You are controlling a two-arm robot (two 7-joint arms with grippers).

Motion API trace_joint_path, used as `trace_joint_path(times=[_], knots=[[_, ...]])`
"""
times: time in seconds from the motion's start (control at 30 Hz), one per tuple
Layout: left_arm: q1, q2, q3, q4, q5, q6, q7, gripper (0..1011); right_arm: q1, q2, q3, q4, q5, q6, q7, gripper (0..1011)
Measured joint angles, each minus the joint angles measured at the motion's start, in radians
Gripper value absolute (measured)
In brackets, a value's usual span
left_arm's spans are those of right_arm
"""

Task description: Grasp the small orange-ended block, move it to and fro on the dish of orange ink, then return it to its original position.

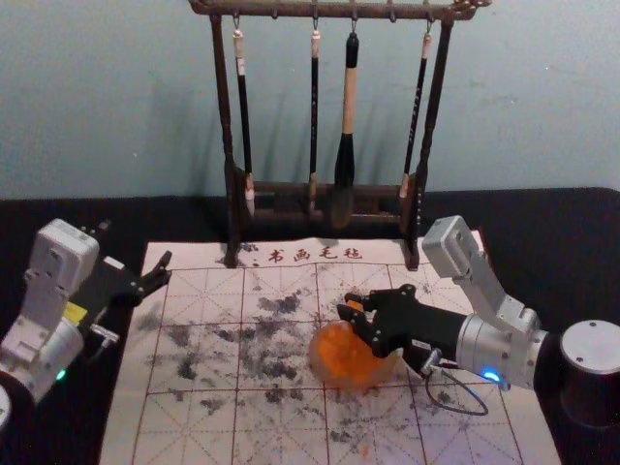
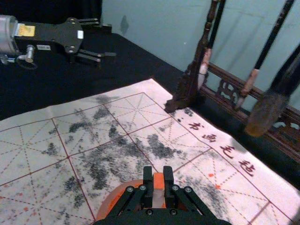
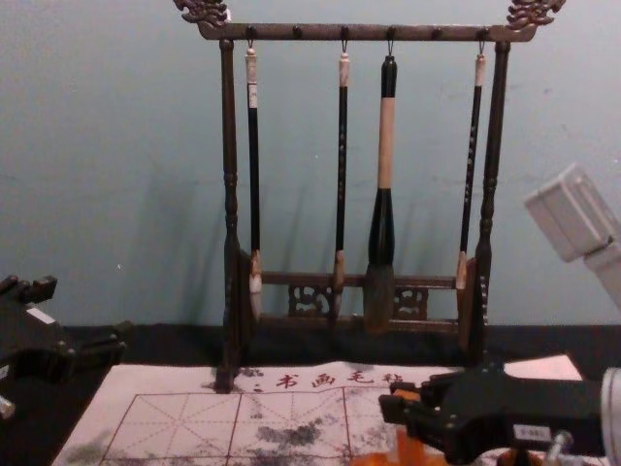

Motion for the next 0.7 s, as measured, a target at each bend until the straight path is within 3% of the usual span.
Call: trace_joint_path(times=[0.4,0.7], knots=[[0.0,0.0,0.0,0.0,0.0,0.0,0.0,1001,-0.037,0.034,0.033,-0.047,0.018,0.016,-0.01,87],[0.0,0.0,0.0,0.0,0.0,0.0,0.0,1001,-0.073,0.059,0.038,-0.099,0.035,0.022,0.001,87]])
